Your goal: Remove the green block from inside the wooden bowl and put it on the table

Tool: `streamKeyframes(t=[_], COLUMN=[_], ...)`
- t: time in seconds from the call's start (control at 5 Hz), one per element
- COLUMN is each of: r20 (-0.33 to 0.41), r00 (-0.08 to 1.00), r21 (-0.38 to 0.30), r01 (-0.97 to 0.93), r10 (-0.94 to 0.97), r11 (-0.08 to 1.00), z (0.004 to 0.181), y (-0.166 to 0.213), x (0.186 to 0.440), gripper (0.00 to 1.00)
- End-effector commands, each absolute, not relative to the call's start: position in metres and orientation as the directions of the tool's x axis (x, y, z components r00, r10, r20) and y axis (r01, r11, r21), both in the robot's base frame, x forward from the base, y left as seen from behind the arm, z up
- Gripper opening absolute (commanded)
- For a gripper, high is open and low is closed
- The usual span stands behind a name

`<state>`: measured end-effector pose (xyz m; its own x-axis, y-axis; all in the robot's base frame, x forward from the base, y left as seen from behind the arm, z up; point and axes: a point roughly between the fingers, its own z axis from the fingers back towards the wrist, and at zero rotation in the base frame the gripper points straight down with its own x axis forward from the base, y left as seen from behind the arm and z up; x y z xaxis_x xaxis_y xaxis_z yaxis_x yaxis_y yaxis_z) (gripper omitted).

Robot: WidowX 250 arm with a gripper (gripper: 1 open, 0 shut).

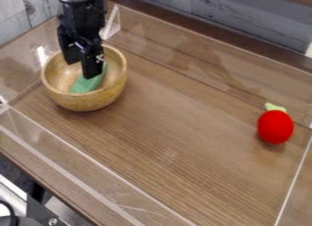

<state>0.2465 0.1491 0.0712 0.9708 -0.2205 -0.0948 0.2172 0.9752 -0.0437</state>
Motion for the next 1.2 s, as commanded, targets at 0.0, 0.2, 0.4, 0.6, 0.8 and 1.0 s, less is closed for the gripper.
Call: streamKeyframes(t=[0.0,0.2,0.4,0.6,0.8,1.0], r20=[-0.051,-0.049,-0.049,-0.049,-0.048,-0.046], r00=[0.977,0.979,0.980,0.981,0.982,0.983], r21=[-0.011,-0.018,-0.021,-0.027,-0.034,-0.042], r01=[0.206,0.196,0.191,0.186,0.181,0.175], r10=[-0.206,-0.197,-0.192,-0.187,-0.182,-0.177], r11=[0.979,0.980,0.981,0.982,0.983,0.984], z=[0.079,0.073,0.068,0.064,0.061,0.058], y=[0.157,0.157,0.158,0.159,0.159,0.159], x=[0.255,0.257,0.259,0.261,0.263,0.264], gripper=[1.00,1.00,1.00,1.00,1.00,1.00])
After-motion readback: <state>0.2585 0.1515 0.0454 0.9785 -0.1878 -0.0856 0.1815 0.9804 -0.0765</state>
